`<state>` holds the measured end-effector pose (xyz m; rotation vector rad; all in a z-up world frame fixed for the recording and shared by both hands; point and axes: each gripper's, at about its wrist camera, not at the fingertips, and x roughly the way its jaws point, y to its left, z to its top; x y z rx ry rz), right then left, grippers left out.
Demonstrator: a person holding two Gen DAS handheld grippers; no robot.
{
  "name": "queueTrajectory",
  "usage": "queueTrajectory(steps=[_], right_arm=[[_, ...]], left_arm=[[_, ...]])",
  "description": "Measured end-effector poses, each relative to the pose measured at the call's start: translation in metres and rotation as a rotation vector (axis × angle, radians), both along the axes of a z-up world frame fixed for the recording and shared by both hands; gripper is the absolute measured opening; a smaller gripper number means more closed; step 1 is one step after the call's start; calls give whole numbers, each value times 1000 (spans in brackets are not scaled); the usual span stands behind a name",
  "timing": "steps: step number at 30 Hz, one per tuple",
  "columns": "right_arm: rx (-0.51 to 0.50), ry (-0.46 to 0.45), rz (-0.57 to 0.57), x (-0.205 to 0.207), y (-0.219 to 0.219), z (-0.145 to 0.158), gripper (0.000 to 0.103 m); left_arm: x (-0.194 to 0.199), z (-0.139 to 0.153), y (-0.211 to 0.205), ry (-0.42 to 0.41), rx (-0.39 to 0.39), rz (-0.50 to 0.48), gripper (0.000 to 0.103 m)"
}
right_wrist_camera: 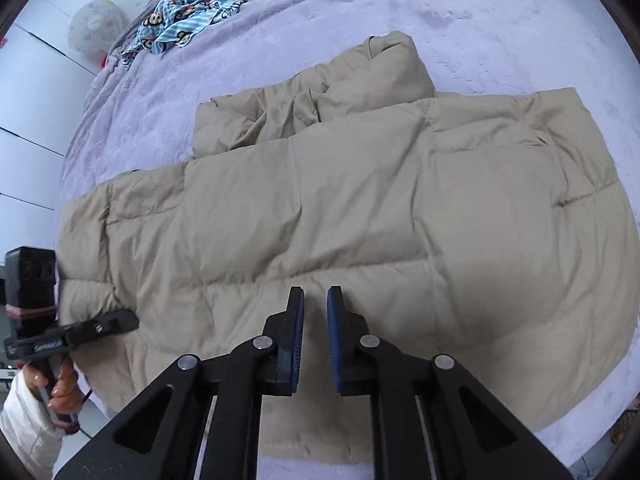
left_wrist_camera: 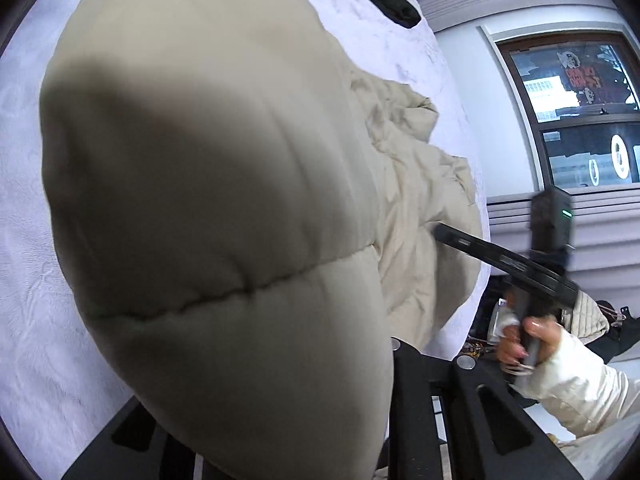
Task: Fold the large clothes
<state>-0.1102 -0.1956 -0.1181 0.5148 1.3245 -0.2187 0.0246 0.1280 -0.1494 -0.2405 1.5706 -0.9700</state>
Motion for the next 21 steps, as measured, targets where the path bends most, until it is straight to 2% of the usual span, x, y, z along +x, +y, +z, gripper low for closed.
queueTrajectory(steps=[6,10,14,17,21], right_arm=[[139,-32,-91,17,-24,-40,13],[214,-42,-112,19,-34,-58,12],[265,-55,-131,16,-42,-68,9],[314,-63,-150,12,-49,-73,8],[367,-45,-174,1,-63,-58,8]], left_arm=[[-26,74,-38,-105,98,-28,25],[-45,114,-79,-140,123,-50,25],[-61,141,-124,-165,141,-75,25],[-72,152,-156,-205,185,-117,25],[-82,160,-188,-215,214,-171,25]])
